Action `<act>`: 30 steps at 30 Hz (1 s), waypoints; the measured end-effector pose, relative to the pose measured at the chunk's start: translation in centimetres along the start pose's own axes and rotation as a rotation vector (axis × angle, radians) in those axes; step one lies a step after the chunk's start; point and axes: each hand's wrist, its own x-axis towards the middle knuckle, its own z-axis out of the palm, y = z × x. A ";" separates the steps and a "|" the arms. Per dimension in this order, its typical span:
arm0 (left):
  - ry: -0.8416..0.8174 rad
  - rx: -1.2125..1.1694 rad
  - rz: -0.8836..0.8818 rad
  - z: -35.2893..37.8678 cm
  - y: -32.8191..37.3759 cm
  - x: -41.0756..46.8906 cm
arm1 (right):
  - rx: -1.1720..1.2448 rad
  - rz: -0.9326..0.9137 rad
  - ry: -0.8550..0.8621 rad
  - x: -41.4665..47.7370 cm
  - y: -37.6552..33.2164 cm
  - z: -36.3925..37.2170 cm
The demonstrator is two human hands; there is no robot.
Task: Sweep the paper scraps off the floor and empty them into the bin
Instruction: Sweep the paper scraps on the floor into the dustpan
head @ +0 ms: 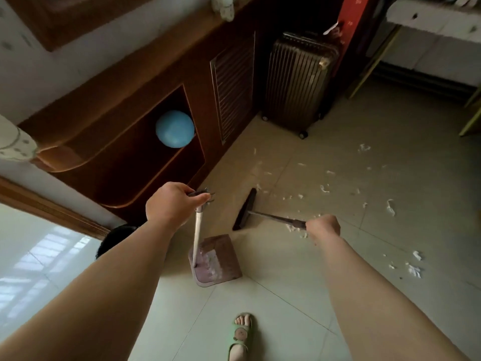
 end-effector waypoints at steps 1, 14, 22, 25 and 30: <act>-0.005 0.010 0.016 0.1 0.6 0.2 | -0.047 0.015 0.024 0.4 0.3 -1.4; -0.098 0.064 0.203 3.2 9.1 -0.9 | -0.112 -0.033 0.192 1.3 4.6 -12.3; -0.154 -0.012 0.241 5.1 13.8 -4.7 | -0.178 -0.069 0.249 0.8 7.9 -18.2; -0.165 -0.044 0.251 5.9 16.0 -6.9 | -0.236 -0.085 0.253 0.5 9.0 -20.6; -0.185 -0.046 0.272 8.0 19.3 -10.8 | -0.320 -0.098 0.267 0.6 11.9 -25.6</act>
